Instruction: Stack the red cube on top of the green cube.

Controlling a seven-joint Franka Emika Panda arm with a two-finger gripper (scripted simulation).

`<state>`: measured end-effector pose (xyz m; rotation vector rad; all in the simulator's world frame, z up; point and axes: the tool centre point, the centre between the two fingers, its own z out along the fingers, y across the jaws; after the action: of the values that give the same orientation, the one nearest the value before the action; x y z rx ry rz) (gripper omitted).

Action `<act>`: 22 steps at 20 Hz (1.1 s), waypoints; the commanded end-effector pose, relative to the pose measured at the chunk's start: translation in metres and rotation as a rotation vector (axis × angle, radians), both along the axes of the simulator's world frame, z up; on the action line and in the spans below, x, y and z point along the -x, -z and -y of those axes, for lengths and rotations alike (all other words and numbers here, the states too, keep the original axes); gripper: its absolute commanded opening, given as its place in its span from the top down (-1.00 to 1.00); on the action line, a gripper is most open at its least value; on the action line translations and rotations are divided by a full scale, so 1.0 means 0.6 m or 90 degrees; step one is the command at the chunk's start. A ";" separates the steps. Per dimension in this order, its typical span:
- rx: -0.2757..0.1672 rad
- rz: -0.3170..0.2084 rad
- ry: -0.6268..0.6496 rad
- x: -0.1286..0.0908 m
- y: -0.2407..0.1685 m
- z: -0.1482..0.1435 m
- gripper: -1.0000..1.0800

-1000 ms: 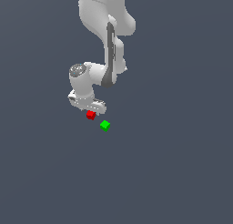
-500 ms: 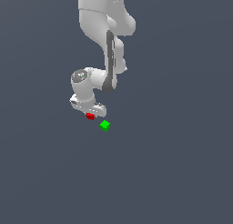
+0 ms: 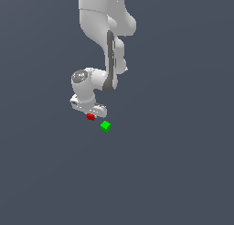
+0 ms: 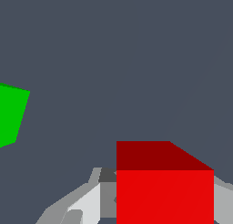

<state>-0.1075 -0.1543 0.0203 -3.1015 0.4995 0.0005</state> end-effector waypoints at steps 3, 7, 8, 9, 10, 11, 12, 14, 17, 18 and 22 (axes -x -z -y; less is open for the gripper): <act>0.000 0.000 0.000 0.000 -0.004 0.000 1.00; 0.000 0.000 0.000 0.000 -0.021 0.000 1.00; 0.000 0.000 0.000 0.001 -0.027 0.000 1.00; 0.000 0.000 0.000 0.001 -0.034 -0.001 1.00; 0.000 0.000 0.000 0.001 -0.042 -0.001 1.00; 0.000 0.000 0.000 0.001 -0.051 -0.001 1.00; 0.000 0.000 0.000 0.001 -0.061 -0.001 1.00; 0.000 0.000 0.000 0.002 -0.084 -0.001 1.00; 0.000 0.000 0.000 0.002 -0.116 -0.001 1.00; 0.000 0.000 0.000 0.001 -0.125 -0.001 1.00; 0.000 0.000 0.000 0.001 -0.153 0.000 1.00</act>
<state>-0.1080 -0.1542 0.1059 -3.1015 0.4994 -0.0008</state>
